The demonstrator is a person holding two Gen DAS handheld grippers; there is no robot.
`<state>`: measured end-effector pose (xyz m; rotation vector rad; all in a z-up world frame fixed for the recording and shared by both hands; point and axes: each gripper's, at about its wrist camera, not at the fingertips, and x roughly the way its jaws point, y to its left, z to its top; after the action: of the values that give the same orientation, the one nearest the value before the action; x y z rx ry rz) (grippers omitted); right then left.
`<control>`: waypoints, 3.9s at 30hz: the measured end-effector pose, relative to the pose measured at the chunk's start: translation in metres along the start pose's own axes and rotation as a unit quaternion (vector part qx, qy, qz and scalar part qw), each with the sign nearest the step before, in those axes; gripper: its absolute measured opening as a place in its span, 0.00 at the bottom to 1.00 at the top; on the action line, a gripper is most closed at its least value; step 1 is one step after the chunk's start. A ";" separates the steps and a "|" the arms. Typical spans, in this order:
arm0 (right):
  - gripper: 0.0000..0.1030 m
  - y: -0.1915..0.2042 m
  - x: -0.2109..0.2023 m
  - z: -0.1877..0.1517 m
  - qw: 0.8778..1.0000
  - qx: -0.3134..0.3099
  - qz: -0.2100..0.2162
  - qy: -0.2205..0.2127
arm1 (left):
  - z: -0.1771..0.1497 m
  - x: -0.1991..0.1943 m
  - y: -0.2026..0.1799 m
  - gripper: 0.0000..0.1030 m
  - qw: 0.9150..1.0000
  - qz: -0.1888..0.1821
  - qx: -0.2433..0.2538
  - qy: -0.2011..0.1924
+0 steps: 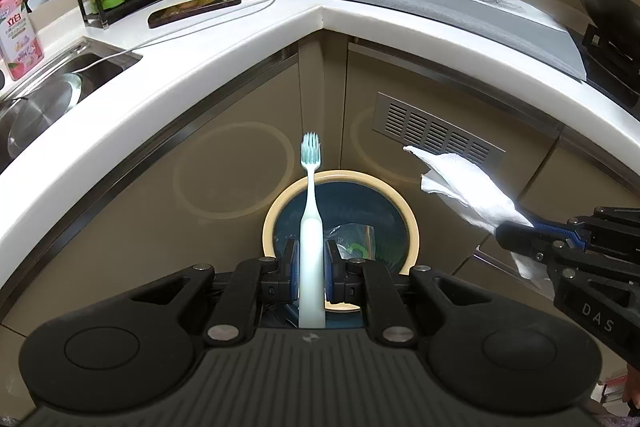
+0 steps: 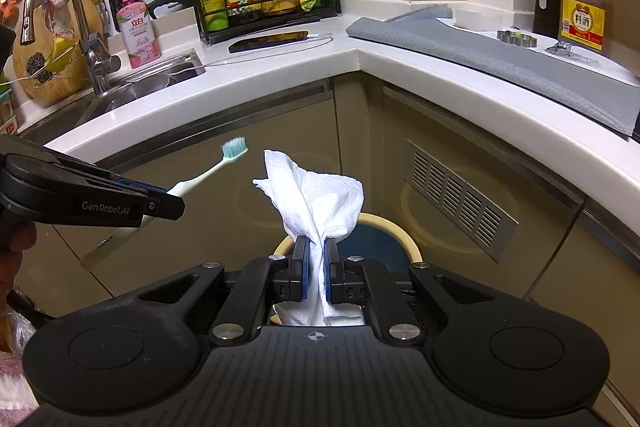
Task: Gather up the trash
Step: 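Carry the toothbrush and white tissue down over the trash bin, then open both tools over the bin, dropping the toothbrush and tissue inside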
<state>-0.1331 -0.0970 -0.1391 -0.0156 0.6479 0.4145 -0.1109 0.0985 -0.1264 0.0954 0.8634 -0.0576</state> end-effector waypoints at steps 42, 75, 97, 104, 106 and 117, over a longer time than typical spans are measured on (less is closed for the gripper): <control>0.08 -0.042 0.171 0.014 0.990 0.036 -0.009 0.139 | 0.038 0.175 0.005 0.13 0.991 -0.011 0.013 0.134; 0.09 -0.082 0.352 -0.039 0.961 0.037 -0.064 0.265 | 0.023 0.373 0.007 0.13 0.964 0.001 0.034 0.263; 0.31 -0.092 0.366 -0.038 0.952 0.061 -0.062 0.293 | 0.021 0.388 0.004 0.92 0.961 0.000 0.057 0.270; 0.66 -0.095 0.348 -0.027 0.955 0.063 -0.065 0.284 | 0.023 0.364 0.021 1.00 0.965 0.007 0.021 0.261; 0.66 -0.092 0.338 -0.021 0.958 0.062 -0.060 0.275 | 0.024 0.352 0.024 1.00 0.967 0.011 0.021 0.255; 0.79 -0.062 0.259 0.002 0.973 0.035 -0.045 0.222 | 0.026 0.256 0.020 1.00 0.975 0.042 0.031 0.215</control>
<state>0.0778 -0.0575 -0.2974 -0.0714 1.0987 0.2999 0.0767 0.1126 -0.3036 0.2081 1.2890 0.0159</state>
